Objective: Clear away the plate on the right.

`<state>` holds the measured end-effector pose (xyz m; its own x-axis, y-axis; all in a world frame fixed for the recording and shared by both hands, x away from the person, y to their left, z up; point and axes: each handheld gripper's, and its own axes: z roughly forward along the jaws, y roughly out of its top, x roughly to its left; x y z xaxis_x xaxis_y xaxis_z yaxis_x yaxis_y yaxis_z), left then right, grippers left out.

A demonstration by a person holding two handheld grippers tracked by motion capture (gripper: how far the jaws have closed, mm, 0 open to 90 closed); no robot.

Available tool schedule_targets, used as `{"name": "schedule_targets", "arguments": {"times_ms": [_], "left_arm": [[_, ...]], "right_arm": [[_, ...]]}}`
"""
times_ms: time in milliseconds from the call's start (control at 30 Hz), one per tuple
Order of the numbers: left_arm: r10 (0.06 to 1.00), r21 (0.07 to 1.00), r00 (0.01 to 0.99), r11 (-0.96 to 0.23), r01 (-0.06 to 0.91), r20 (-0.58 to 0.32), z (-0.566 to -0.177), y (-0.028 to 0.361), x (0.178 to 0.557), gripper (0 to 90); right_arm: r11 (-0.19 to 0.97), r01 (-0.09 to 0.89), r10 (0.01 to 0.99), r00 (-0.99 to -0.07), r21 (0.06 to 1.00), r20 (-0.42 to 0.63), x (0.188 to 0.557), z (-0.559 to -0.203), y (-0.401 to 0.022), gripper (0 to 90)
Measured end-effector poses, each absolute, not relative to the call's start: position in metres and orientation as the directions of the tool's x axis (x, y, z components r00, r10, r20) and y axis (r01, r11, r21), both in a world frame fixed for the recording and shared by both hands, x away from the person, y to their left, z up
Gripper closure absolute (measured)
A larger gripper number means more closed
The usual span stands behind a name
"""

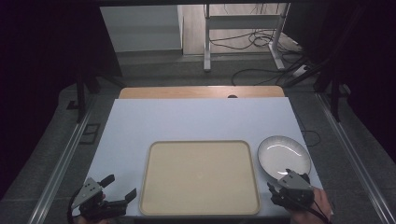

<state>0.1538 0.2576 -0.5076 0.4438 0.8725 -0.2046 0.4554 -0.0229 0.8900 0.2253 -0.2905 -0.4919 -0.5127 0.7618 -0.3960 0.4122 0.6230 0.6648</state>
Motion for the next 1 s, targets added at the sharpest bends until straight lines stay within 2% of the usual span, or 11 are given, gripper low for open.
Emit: {"name": "schedule_targets", "arguments": {"times_ms": [167, 400, 633, 1000], "left_arm": [[0.872, 0.890, 0.443, -0.021, 0.456, -0.207, -0.508, 0.258, 0.154, 0.0], [0.871, 0.890, 0.445, -0.020, 0.456, -0.208, -0.508, 0.258, 0.154, 0.0], [0.871, 0.890, 0.446, -0.020, 0.456, -0.209, -0.508, 0.258, 0.154, 0.0], [0.870, 0.890, 0.447, -0.022, 0.456, -0.208, -0.508, 0.258, 0.154, 0.0]], "right_arm": [[0.697, 0.405, 0.709, -0.513, 0.592, -0.484, 0.229, -0.495, -0.286, 27.7], [0.763, 0.391, 0.644, -0.531, 0.514, -0.551, 0.233, -0.500, -0.280, 33.2], [0.852, 0.345, 0.524, -0.546, 0.395, -0.653, 0.236, -0.504, -0.273, 45.6], [0.912, 0.313, 0.403, -0.563, 0.266, -0.722, 0.238, -0.511, -0.264, 59.8]]}}
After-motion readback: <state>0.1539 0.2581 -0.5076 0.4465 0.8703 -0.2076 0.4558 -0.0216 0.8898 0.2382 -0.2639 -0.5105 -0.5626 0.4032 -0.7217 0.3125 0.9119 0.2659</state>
